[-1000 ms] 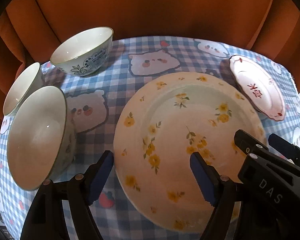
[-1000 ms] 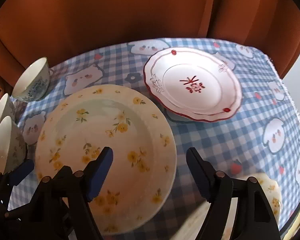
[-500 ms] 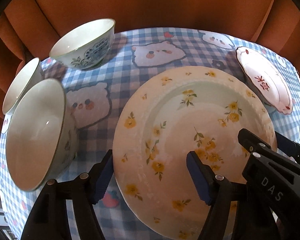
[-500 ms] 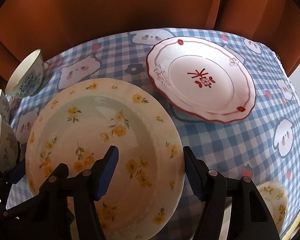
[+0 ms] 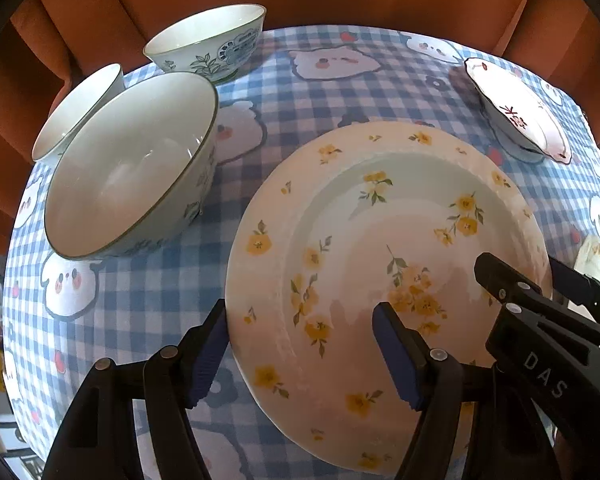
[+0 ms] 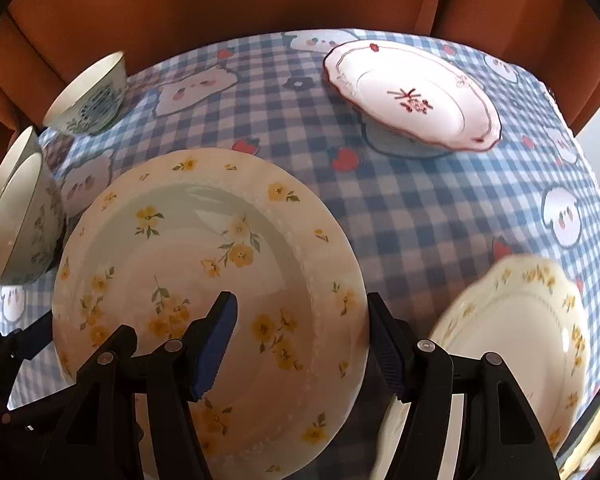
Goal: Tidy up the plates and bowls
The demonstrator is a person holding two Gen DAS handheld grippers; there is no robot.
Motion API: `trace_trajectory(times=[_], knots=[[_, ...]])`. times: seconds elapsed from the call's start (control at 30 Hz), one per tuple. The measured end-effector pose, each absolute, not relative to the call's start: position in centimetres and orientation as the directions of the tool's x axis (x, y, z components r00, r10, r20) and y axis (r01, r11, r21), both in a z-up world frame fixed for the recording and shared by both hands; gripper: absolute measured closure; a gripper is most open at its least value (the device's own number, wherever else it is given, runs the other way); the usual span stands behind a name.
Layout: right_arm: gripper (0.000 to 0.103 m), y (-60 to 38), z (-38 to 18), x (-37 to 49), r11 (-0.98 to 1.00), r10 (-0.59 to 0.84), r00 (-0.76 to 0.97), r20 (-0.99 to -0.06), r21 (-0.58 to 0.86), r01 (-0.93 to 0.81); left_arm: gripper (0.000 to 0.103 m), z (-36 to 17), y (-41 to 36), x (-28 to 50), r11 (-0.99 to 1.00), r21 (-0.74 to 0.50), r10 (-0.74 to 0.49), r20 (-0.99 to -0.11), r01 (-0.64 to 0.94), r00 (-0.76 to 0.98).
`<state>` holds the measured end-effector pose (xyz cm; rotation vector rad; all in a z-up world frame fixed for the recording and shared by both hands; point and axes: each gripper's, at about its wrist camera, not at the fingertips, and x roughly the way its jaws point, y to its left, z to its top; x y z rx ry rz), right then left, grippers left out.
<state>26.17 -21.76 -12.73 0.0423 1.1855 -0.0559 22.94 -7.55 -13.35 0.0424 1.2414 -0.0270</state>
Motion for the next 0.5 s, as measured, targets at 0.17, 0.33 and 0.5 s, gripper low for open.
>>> trace_trajectory(times=[0.17, 0.33, 0.5], knots=[[0.033, -21.6, -13.2, 26.7, 0.999, -0.029, 0.367, -0.930, -0.011, 0.051, 0.029, -13.8, -7.6, 23.7, 0.999, 0.020, 0.010, -0.949, 0.029, 0.316], [0.032, -21.9, -13.8, 28.3, 0.999, 0.016, 0.360, -0.933, 0.033, 0.040, 0.026, -14.0, -7.5, 25.1, 1.000, -0.016, -0.016, -0.951, 0.002, 0.309], [0.029, -21.5, -14.1, 29.1, 0.998, 0.028, 0.344, -0.938, 0.046, 0.044, 0.026, -14.1, -7.5, 25.4, 1.000, -0.026, -0.021, -0.949, -0.013, 0.315]])
